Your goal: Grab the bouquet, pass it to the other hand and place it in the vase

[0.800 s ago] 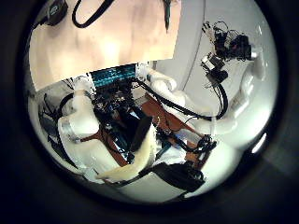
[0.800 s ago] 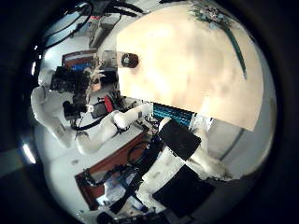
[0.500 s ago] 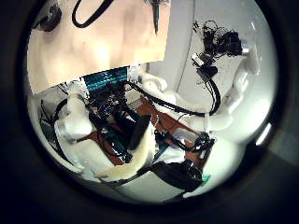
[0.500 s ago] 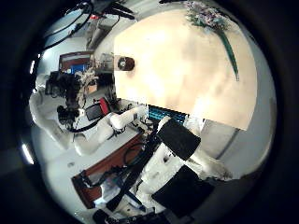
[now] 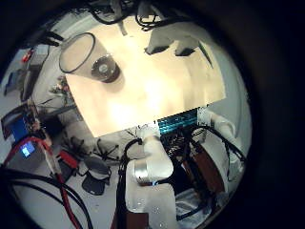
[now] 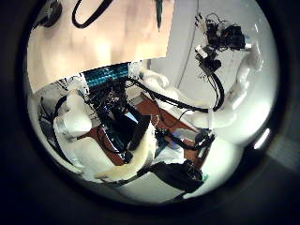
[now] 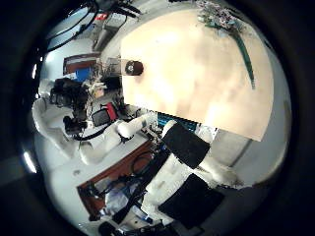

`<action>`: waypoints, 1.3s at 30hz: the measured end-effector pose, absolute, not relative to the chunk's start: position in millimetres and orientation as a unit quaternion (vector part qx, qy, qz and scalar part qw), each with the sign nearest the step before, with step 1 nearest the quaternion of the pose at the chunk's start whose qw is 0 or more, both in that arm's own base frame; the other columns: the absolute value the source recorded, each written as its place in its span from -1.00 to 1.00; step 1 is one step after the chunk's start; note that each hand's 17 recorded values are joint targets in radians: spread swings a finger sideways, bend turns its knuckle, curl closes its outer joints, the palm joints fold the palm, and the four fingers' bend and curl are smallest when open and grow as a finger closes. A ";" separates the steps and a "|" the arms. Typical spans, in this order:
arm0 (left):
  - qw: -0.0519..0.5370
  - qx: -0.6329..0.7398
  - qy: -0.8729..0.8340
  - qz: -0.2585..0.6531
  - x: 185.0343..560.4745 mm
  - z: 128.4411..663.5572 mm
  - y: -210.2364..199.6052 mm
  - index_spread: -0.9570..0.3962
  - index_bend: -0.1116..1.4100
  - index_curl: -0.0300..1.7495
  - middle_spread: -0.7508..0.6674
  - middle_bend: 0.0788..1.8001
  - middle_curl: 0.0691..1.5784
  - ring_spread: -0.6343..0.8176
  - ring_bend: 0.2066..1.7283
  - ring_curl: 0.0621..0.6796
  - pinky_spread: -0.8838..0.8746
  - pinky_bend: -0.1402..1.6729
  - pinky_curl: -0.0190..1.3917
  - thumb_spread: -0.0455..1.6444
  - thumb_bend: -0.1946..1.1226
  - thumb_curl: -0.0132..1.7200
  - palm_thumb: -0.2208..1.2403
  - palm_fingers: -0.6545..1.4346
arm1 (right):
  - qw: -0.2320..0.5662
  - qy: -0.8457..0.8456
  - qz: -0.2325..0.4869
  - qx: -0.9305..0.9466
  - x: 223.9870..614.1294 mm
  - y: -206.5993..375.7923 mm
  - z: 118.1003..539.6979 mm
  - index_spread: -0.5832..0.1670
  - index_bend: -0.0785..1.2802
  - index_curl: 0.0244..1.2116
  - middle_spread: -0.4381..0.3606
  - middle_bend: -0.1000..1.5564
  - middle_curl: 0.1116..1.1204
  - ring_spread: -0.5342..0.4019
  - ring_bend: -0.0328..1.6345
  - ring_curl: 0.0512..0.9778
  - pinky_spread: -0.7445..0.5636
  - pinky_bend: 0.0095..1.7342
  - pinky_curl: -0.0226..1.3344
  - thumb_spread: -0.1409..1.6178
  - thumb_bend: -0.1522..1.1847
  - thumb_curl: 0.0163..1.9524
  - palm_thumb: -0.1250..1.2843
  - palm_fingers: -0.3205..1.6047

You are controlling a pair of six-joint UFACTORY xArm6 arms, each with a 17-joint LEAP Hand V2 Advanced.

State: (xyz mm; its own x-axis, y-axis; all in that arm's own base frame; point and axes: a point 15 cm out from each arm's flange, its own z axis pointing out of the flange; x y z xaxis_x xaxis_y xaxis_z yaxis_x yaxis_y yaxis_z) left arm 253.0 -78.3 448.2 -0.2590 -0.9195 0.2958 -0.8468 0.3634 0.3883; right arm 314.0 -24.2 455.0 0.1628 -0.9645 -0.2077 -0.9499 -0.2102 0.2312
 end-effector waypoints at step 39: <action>0.239 0.479 -0.837 -0.111 290.2 404.0 -73.7 0.39 -0.63 -0.60 0.48 -0.87 -0.64 0.53 -0.46 -0.54 0.60 -0.19 -0.73 0.41 -0.73 -0.67 -0.37 -0.30 | 0.025 -0.837 -0.210 0.505 435.4 -164.5 175.4 0.13 -0.62 -0.46 0.13 -0.44 -0.37 0.01 -0.01 -0.48 0.47 -0.25 -0.68 0.42 -0.81 -0.63 -0.09 -0.33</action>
